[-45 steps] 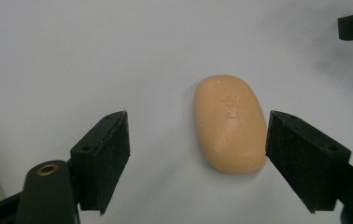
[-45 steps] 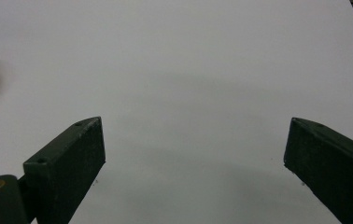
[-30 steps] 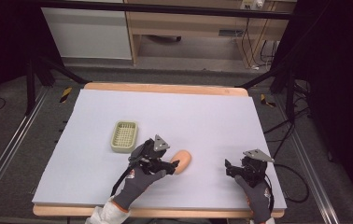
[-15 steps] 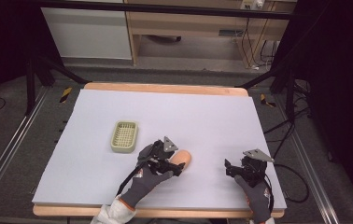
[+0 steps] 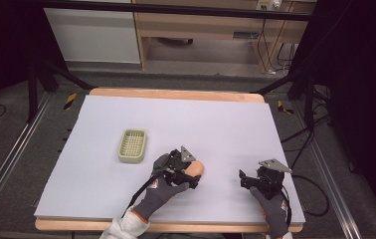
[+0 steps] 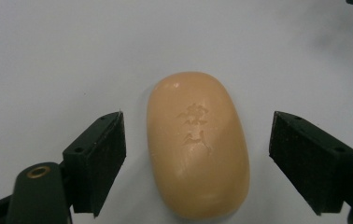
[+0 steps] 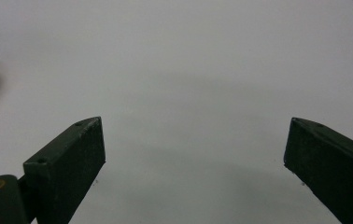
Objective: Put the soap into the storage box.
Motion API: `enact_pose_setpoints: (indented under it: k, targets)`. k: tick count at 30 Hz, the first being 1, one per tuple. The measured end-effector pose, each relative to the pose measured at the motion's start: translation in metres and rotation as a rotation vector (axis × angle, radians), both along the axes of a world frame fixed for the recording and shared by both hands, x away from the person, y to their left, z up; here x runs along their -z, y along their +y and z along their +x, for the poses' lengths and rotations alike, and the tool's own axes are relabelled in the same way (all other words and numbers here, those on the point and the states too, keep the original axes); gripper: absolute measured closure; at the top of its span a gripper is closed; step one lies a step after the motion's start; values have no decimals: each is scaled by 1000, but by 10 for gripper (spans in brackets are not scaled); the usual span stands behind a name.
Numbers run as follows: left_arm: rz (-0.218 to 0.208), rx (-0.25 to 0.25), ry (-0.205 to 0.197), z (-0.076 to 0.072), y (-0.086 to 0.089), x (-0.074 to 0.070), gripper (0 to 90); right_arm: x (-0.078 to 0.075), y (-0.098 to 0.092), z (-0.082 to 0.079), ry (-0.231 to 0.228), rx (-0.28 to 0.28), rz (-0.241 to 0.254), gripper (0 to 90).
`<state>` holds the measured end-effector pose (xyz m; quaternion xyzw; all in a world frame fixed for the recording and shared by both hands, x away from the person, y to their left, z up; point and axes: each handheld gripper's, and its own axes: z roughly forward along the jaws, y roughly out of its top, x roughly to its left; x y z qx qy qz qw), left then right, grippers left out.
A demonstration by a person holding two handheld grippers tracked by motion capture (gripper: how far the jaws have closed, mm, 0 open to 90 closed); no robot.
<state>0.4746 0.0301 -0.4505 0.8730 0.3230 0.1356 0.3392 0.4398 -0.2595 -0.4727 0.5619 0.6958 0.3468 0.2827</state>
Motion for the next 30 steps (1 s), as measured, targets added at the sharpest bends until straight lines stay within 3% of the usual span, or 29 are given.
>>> enact_pose_setpoints:
  k: [15,30]
  targets:
    - [44,-4,30,6,-9,11,194,0,0,0,5,-2,5,58]
    - [74,-12,39,9,-15,19,273,0,0,1,10,-3,5,58]
